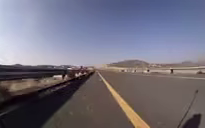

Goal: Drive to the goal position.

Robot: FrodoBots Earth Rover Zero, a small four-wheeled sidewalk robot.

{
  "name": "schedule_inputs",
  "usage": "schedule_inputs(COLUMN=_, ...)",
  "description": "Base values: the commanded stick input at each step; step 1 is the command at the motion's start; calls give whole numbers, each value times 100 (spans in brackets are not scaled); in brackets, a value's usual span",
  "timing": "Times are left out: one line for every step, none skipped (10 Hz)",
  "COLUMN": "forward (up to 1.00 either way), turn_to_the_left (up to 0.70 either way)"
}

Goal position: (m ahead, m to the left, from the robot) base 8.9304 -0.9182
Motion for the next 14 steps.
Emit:
schedule_inputs(forward=85, turn_to_the_left=0)
schedule_inputs(forward=85, turn_to_the_left=0)
schedule_inputs(forward=85, turn_to_the_left=0)
schedule_inputs(forward=85, turn_to_the_left=0)
schedule_inputs(forward=85, turn_to_the_left=0)
schedule_inputs(forward=85, turn_to_the_left=0)
schedule_inputs(forward=85, turn_to_the_left=0)
schedule_inputs(forward=85, turn_to_the_left=0)
schedule_inputs(forward=85, turn_to_the_left=0)
schedule_inputs(forward=85, turn_to_the_left=0)
schedule_inputs(forward=85, turn_to_the_left=0)
schedule_inputs(forward=85, turn_to_the_left=0)
schedule_inputs(forward=85, turn_to_the_left=0)
schedule_inputs(forward=85, turn_to_the_left=0)
